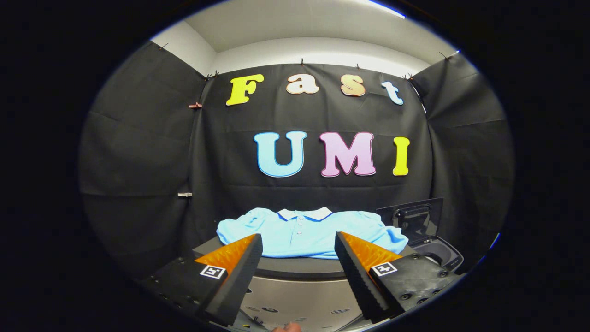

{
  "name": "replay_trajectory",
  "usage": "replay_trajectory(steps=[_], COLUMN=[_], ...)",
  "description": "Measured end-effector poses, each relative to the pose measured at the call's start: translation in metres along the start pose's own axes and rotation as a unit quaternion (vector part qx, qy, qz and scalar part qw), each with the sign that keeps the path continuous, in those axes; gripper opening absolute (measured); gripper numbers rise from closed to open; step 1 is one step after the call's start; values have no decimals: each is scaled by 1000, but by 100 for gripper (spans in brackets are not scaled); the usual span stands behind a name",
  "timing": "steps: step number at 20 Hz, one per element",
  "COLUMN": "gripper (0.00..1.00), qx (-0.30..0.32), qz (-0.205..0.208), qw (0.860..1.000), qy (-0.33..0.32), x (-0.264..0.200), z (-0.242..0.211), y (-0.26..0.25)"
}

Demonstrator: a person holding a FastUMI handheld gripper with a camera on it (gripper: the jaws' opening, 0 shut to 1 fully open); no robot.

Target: Put the clothes into the washing machine and then close the washing machine lid.

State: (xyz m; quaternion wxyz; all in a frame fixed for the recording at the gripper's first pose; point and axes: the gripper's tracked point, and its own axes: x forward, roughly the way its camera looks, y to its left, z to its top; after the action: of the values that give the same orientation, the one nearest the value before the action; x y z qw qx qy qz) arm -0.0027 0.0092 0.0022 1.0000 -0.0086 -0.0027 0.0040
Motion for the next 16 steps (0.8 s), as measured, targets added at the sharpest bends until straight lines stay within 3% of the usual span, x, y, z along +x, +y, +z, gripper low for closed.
replay_trajectory(steps=[16], gripper=[98], qx=[18], qz=[-8], qw=[1000], qy=[-1], x=[5], z=[5], y=[-2])
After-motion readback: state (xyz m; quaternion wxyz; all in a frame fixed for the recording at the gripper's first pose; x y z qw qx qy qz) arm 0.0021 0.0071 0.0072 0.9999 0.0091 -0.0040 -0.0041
